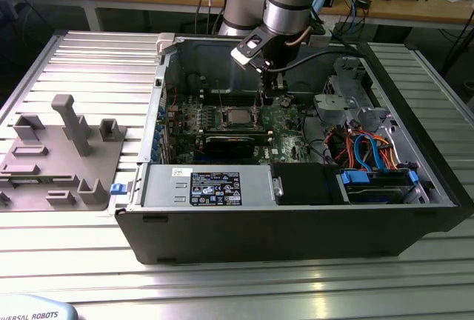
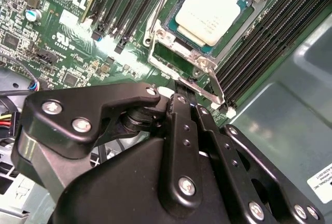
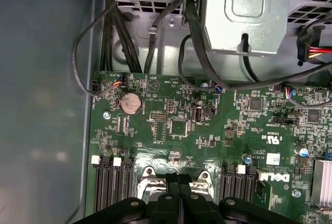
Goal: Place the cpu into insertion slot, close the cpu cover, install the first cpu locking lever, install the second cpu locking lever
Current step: 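Close the cpu cover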
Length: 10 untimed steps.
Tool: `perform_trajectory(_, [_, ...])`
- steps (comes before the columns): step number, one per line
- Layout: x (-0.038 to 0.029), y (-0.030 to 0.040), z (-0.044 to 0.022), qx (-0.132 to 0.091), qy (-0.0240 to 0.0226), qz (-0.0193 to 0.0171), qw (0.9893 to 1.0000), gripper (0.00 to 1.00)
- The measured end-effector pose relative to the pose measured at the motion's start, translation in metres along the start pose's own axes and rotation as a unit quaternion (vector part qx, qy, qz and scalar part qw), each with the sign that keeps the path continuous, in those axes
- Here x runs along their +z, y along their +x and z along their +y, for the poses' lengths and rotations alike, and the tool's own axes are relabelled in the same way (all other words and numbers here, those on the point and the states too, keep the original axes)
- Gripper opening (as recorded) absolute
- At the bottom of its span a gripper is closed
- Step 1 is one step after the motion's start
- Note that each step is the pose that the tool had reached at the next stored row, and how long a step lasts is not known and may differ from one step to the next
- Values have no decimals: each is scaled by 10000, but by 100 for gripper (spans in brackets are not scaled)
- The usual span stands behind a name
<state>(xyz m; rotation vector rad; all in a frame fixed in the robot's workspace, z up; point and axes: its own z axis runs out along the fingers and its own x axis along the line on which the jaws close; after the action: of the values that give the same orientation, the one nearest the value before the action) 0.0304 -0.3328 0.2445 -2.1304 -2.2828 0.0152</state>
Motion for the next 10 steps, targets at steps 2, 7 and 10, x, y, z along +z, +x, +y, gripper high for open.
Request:
perform_trajectory(2, [1, 1, -17, 1, 0, -1, 10000, 11])
perform_trajectory(7, [60, 19, -281, 1, 0, 0, 10000, 11])
perform_trajectory(10, [103, 26, -384, 1, 2, 0, 10000, 11])
